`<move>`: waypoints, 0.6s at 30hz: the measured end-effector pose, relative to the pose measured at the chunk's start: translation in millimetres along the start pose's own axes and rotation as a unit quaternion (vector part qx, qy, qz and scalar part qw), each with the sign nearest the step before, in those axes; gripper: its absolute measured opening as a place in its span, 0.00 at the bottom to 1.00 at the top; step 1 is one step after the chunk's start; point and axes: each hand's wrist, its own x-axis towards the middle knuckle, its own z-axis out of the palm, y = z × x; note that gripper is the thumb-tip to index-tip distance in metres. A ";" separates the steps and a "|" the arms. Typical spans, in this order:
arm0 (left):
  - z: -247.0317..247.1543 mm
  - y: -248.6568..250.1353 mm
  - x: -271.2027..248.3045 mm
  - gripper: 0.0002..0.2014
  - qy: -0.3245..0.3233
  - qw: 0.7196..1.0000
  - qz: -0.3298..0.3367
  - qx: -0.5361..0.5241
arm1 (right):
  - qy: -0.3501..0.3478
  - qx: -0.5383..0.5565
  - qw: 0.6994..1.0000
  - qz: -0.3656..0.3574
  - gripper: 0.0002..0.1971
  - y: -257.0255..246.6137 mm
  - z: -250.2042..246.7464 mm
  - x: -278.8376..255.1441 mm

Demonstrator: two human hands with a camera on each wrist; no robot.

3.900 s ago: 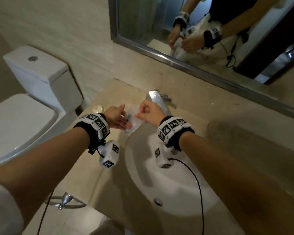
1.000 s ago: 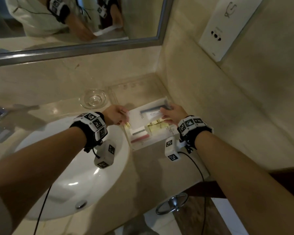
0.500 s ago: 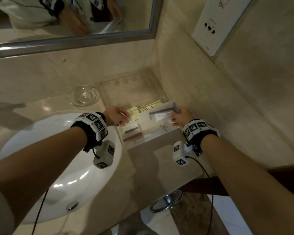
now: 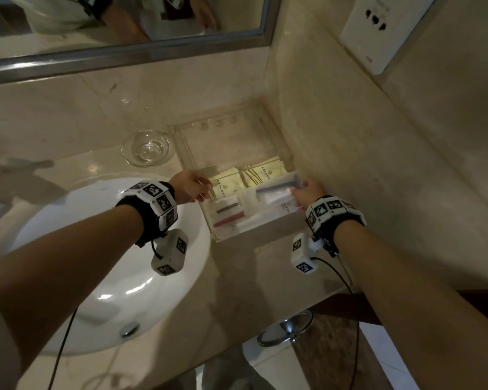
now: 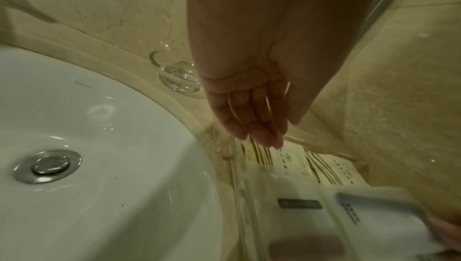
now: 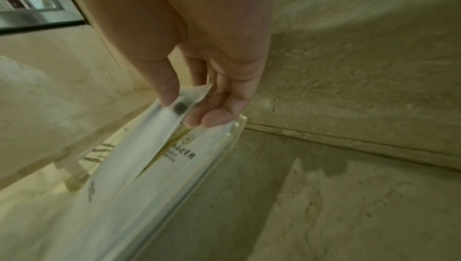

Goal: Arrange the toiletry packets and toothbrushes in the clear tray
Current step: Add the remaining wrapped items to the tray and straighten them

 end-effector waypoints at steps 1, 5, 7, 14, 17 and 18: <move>0.0 -0.2 0.2 0.04 0.003 1.000 0.001 -0.001 | 0.001 -0.008 1.000 0.003 0.17 -0.8 0.9 -0.3; -0.5 -3.5 2.1 0.05 0.016 1.000 0.002 0.017 | 0.014 -0.049 0.999 -0.007 0.18 -4.2 2.0 -2.3; -0.3 -4.1 1.9 0.04 0.017 1.000 0.006 0.022 | 0.025 -0.099 0.994 -0.023 0.16 -5.5 2.1 -3.1; 6.9 0.4 -0.1 0.05 -0.010 1.000 0.004 0.026 | 0.086 -0.175 0.973 -0.127 0.17 -0.7 6.1 -9.8; 10.2 1.4 -2.2 0.08 -0.026 0.999 0.000 0.022 | 0.041 -0.195 0.964 -0.175 0.17 -1.3 10.4 -12.8; 10.6 1.2 -3.3 0.09 -0.036 0.999 -0.002 0.034 | 0.032 -0.208 0.960 -0.184 0.17 -1.8 12.3 -13.9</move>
